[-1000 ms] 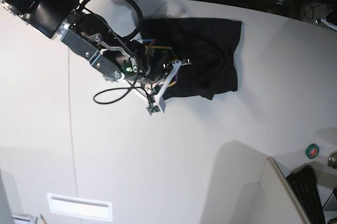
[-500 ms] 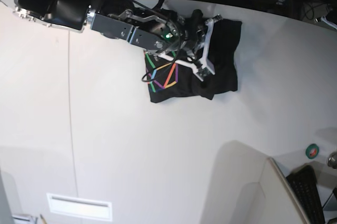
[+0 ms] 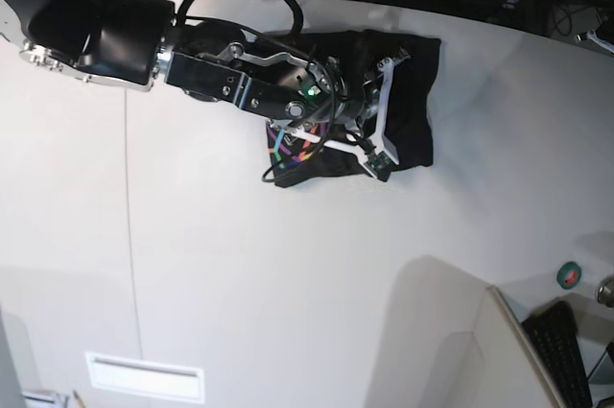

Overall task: Layout the t-shirt on the table in an organized manner, then fold the t-shirt properly
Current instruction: 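Flip the folded bundle over with the right gripper, exposing the colourful print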

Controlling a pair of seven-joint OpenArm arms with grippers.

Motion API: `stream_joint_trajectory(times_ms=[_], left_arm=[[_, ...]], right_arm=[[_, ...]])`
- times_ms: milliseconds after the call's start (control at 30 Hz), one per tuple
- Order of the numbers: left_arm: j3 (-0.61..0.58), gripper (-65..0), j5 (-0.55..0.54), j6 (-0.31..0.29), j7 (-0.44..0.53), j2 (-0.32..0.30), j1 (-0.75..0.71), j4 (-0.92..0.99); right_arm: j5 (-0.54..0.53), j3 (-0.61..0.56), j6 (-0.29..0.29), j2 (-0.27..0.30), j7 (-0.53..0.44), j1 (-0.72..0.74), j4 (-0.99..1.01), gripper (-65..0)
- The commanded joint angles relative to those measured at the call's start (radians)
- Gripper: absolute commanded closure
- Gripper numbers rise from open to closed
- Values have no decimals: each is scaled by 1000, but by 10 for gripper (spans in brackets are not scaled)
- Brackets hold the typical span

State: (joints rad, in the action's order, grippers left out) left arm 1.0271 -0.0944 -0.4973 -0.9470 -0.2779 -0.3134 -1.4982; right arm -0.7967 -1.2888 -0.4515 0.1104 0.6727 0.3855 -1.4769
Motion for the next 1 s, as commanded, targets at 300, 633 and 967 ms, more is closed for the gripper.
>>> stream_joint_trajectory(times_ms=[300,633,967], left_arm=[[9,0,3,7,12,-24,-2,-12],[11,0,3,7,12,-24,-7,-12],[11,0,3,7,12,-21,-2,-14]], right_arm=[[-2,-116,9,-206,-9,50,170,0],[-3,-31,-60,-154,55,91,54,0],[-3,65,-120,-93,42,114,200,0]])
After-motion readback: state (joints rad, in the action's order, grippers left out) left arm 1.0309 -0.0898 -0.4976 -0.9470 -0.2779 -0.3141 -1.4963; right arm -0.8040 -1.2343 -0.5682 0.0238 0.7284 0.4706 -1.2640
